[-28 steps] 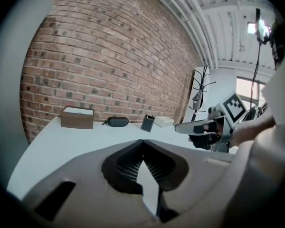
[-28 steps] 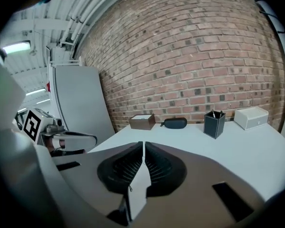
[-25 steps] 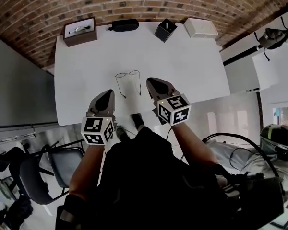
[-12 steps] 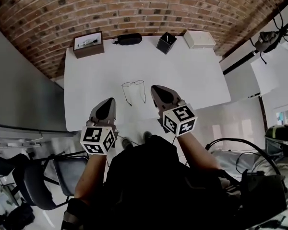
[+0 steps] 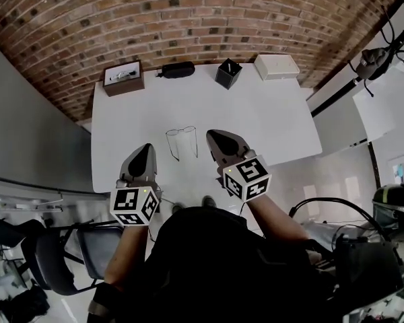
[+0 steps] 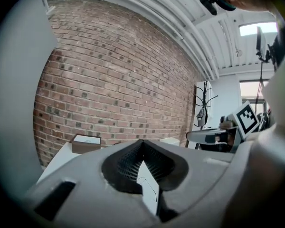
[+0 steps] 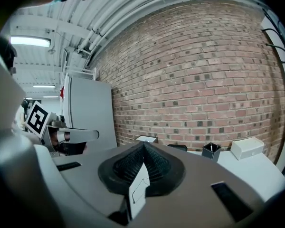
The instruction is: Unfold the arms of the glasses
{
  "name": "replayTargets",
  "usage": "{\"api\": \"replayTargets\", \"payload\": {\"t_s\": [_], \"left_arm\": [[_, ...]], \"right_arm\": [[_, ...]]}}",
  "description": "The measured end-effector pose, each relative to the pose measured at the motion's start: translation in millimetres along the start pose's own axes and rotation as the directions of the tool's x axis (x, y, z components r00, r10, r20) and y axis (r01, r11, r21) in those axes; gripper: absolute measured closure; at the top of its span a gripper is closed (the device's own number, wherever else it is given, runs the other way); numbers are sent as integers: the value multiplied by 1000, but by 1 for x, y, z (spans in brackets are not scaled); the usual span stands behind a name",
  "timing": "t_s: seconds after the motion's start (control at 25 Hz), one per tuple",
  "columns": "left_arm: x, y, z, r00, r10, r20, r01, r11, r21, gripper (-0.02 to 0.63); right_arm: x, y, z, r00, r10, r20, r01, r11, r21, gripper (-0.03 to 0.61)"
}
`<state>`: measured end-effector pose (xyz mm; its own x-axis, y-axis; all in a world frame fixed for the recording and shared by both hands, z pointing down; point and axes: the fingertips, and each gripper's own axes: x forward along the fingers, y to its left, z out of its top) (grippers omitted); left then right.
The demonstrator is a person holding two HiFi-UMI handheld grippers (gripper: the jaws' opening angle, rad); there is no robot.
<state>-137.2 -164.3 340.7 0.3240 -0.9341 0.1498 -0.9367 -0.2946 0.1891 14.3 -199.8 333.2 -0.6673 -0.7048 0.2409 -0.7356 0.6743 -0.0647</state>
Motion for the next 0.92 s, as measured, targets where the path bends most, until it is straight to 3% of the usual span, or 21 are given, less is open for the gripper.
{"api": "replayTargets", "payload": {"t_s": [0.24,0.92], "left_arm": [[1,-17,6,1000,26,17,-26,1000,13,603],[1,-35,3,998,61,21,-61,998,23,603]], "right_arm": [[-15,-9,10,999,12,50,-12,1000,5,571],[-28,-24,10,996,47,73,-49,999,21,571]]}}
